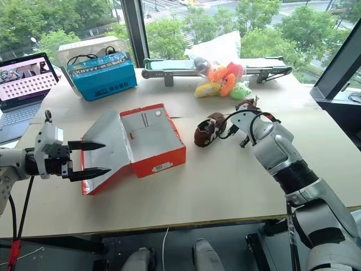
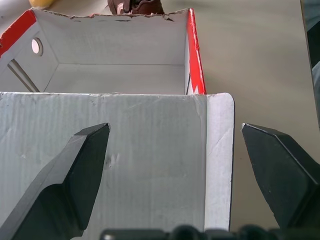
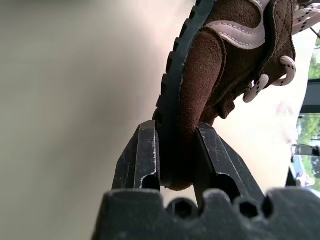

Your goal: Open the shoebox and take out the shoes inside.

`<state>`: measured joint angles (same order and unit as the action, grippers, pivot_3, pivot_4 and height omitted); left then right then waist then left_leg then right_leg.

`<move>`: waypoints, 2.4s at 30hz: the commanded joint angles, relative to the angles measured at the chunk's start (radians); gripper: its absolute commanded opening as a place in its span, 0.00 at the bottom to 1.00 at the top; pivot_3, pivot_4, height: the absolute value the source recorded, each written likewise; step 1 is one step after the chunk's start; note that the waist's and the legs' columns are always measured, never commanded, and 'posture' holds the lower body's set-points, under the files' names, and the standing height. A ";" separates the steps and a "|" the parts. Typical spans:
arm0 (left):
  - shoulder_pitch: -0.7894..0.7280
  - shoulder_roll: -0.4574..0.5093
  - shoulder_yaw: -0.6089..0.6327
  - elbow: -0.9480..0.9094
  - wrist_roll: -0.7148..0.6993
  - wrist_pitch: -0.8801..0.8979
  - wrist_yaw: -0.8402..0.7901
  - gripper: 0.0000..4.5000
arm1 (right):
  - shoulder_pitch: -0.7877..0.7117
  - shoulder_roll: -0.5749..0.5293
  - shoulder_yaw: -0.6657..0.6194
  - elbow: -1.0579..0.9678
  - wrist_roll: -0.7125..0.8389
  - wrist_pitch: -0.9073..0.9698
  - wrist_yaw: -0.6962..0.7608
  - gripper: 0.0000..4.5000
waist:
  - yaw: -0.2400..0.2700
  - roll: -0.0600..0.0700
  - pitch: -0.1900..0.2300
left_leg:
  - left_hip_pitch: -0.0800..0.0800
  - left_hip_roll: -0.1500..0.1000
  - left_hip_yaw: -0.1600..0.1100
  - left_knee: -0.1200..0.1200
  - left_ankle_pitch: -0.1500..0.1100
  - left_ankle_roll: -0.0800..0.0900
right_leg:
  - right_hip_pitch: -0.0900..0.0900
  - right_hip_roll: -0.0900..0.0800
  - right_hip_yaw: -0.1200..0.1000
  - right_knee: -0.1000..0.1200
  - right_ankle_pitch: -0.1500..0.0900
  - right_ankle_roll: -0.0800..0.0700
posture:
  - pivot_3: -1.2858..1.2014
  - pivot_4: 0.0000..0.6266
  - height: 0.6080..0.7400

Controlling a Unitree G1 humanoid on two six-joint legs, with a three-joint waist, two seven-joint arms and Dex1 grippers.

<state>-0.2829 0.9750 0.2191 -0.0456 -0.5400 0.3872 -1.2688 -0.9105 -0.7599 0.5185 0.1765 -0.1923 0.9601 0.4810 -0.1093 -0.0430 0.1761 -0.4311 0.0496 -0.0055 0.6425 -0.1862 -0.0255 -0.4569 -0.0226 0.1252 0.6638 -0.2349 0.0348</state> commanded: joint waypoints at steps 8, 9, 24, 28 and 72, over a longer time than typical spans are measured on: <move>0.002 0.005 0.035 -0.031 -0.016 -0.004 0.008 1.00 | 0.002 0.108 0.051 0.000 -0.092 -0.058 0.104 0.11 | -0.001 -0.001 0.000 | 0.000 0.000 0.000 0.001 0.000 0.000 | 0.001 0.000 0.000 0.000 0.001 -0.002 | 0.52 0.24 1.00; 0.004 0.006 0.036 -0.032 -0.016 -0.004 0.008 1.00 | 0.003 0.116 0.044 0.009 -0.097 -0.061 0.105 0.11 | -0.003 -0.001 -0.001 | 0.000 0.000 0.000 0.001 0.000 0.000 | 0.001 0.000 0.000 0.000 0.001 -0.002 | 0.52 0.24 1.00; 0.006 0.007 0.036 -0.034 -0.023 -0.006 0.014 1.00 | 0.021 0.127 0.054 0.135 -0.222 -0.125 0.132 0.21 | 0.003 -0.002 -0.001 | 0.009 0.000 0.000 0.002 0.000 0.000 | 0.011 0.000 0.000 0.000 -0.001 0.003 | 0.52 0.24 1.00; 0.008 0.008 0.038 -0.035 -0.022 -0.008 0.015 1.00 | 0.019 0.168 0.001 0.125 -0.201 -0.114 0.143 0.56 | 0.004 -0.003 -0.001 | 0.017 0.000 0.000 0.002 0.000 0.000 | 0.020 0.000 0.000 -0.002 -0.001 0.004 | 0.52 0.24 1.00; 0.257 -0.508 0.287 -0.071 0.197 -0.055 0.946 1.00 | 0.665 0.614 -0.653 -0.753 0.130 -0.014 -0.327 0.93 | 0.014 -0.004 -0.001 | 0.014 -0.001 -0.001 0.001 0.000 -0.001 | 0.019 -0.002 -0.001 -0.003 -0.001 0.006 | 0.52 0.24 1.00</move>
<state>-0.0262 0.4796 0.4596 -0.1216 -0.3467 0.3700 -0.3645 -0.2605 -0.1611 -0.1446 -0.5161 -0.0365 1.0287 0.2060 -0.0954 -0.0467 0.1750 -0.4165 0.0489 -0.0065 0.6438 -0.1863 -0.0263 -0.4381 -0.0241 0.1245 0.6606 -0.2357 0.0405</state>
